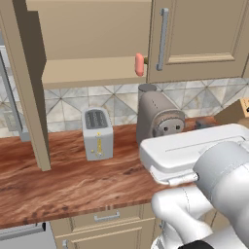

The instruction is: Pick up the bar soap and sponge from the sink, and place them back in the cabinet, and close the cabinet doors.

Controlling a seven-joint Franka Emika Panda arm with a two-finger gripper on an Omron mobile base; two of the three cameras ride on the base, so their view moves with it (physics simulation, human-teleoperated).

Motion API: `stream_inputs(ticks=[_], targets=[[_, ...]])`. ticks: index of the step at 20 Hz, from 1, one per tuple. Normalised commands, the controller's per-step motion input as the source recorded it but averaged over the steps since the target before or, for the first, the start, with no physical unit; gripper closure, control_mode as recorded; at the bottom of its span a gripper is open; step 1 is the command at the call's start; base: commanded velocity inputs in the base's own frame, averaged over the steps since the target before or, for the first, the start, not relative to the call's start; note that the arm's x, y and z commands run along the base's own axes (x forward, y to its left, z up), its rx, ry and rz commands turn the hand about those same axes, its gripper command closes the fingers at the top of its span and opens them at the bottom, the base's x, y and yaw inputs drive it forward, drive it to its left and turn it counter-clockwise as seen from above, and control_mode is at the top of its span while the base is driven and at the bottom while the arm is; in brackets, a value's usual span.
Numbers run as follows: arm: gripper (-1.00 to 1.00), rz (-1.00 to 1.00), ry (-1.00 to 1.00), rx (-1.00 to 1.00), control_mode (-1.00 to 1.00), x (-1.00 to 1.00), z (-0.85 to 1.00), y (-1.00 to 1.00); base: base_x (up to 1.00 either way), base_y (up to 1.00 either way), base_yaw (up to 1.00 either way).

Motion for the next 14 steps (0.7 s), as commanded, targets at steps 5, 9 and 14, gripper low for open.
stream_inputs(ticks=[5,9,14], targets=[[-1.0,0.03,0.0,0.0,-1.0,-0.05,0.0,0.43,0.0,0.0,0.0],[-1.0,0.06,0.0,0.0,-1.0,0.0,0.0,0.41,0.0,0.0,0.0],[-1.0,0.09,0.0,0.0,-1.0,-0.01,0.0,0.29,0.0,0.0,0.0]])
